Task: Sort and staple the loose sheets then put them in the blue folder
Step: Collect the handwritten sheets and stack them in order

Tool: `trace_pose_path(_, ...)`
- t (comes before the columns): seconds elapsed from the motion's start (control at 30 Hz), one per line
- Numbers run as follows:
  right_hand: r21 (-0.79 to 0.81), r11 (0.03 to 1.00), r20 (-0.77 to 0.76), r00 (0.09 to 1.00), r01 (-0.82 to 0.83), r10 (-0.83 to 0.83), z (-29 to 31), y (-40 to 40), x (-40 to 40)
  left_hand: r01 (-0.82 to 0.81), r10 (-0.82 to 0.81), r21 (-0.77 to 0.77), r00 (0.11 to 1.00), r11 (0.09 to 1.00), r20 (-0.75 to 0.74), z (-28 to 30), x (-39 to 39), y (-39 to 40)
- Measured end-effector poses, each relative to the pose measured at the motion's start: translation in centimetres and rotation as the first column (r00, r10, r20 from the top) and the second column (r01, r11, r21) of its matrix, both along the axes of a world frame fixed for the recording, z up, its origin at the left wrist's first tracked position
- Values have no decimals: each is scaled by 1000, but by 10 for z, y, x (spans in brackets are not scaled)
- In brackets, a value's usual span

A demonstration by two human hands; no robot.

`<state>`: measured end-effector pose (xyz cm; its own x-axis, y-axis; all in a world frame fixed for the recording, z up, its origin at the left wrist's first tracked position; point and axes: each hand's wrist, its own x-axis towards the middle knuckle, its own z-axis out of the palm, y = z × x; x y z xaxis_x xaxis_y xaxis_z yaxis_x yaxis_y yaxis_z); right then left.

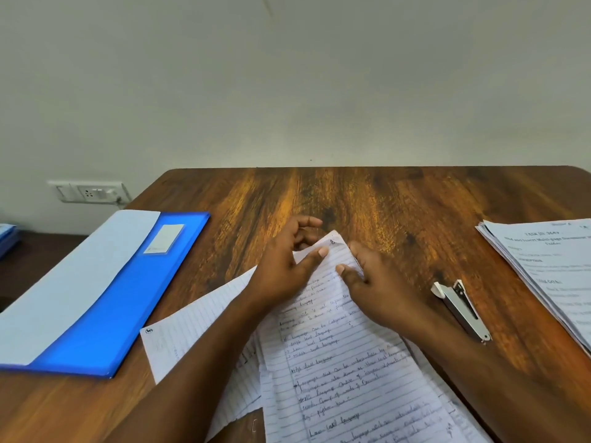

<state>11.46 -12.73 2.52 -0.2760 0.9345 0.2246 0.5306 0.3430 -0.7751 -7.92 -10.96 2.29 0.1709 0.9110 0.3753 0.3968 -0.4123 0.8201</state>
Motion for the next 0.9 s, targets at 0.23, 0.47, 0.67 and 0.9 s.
trace_pose_path(0.23, -131, 990, -233, 972, -58, 26, 3, 11, 10, 52, -53, -29, 998, 998, -45, 18, -33, 3)
trace_pose_path(0.47, 14, 924, 633, 719, -381, 287, -1, 7, 13, 124, -100, -145, 982, 982, 159, 26, -69, 5)
trace_pose_path(0.67, 50, 973, 811, 578, -226, 92, 21, 0, 19, 141, -113, -173, 981, 975, 158, 24, -72, 9)
trace_pose_path(0.9, 296, 955, 862, 435, -16, -260, 30, -1, 23, 116, -85, -216, 986, 969, 146, 19, -75, 13)
